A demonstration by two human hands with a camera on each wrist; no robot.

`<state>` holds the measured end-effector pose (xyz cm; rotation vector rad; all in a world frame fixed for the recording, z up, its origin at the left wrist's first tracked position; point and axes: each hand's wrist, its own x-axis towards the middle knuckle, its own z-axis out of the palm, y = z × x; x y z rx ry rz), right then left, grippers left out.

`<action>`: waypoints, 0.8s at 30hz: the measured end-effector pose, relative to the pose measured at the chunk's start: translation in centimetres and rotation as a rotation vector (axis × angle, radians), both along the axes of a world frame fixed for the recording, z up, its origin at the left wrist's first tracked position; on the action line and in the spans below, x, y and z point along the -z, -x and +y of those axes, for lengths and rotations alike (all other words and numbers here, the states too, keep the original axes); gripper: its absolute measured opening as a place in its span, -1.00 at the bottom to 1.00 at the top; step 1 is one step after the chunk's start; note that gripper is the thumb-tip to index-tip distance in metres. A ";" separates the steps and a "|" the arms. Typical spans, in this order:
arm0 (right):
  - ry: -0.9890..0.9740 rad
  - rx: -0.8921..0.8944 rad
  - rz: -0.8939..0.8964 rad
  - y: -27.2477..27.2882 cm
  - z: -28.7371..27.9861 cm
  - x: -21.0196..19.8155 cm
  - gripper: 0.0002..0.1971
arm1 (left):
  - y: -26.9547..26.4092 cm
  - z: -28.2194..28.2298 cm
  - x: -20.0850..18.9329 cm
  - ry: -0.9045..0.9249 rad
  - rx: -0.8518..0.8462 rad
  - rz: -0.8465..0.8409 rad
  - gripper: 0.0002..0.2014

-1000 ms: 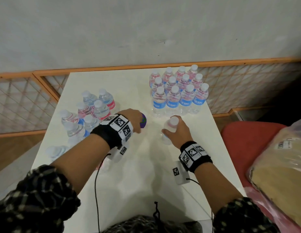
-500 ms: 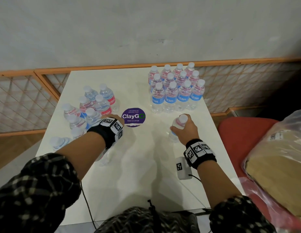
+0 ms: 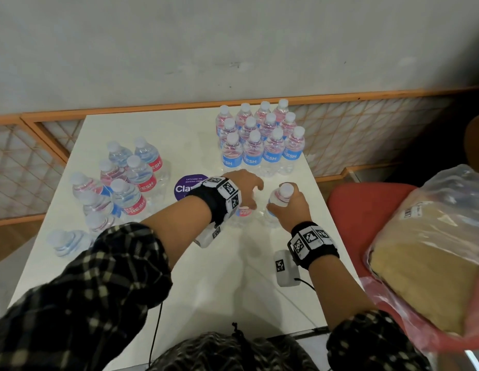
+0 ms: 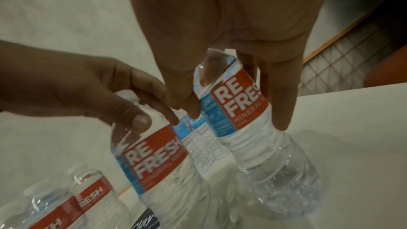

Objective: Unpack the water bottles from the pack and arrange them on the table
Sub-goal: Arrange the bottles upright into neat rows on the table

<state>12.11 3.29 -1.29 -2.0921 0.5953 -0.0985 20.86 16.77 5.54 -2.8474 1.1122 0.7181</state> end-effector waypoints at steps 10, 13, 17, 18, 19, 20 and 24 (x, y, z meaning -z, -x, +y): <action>0.126 -0.107 -0.039 0.5 -5.4 -1.6 -0.32 | -0.6 -1.9 0.6 0.136 -0.160 0.077 -0.38; 0.134 -0.111 -0.046 -0.5 -6.3 -1.4 -0.34 | -0.7 -2.7 0.8 0.201 -0.216 0.080 -0.38; 0.055 -0.177 -0.026 -2.0 -7.8 -1.7 -0.23 | -1.0 -3.3 0.8 0.218 -0.261 0.085 -0.39; 0.037 -0.186 -0.029 -2.2 -8.2 -1.9 -0.19 | -1.1 -3.4 0.9 0.222 -0.273 0.087 -0.40; 0.029 -0.182 -0.044 -2.4 -8.6 -2.0 -0.17 | -1.2 -3.5 0.9 0.226 -0.282 0.084 -0.40; 0.039 -0.165 -0.059 -2.6 -8.8 -2.2 -0.18 | -1.2 -3.6 1.0 0.229 -0.290 0.076 -0.40; 0.090 -0.164 -0.064 -3.1 -9.8 -2.2 -0.43 | -1.3 -4.3 1.0 0.259 -0.343 0.058 -0.39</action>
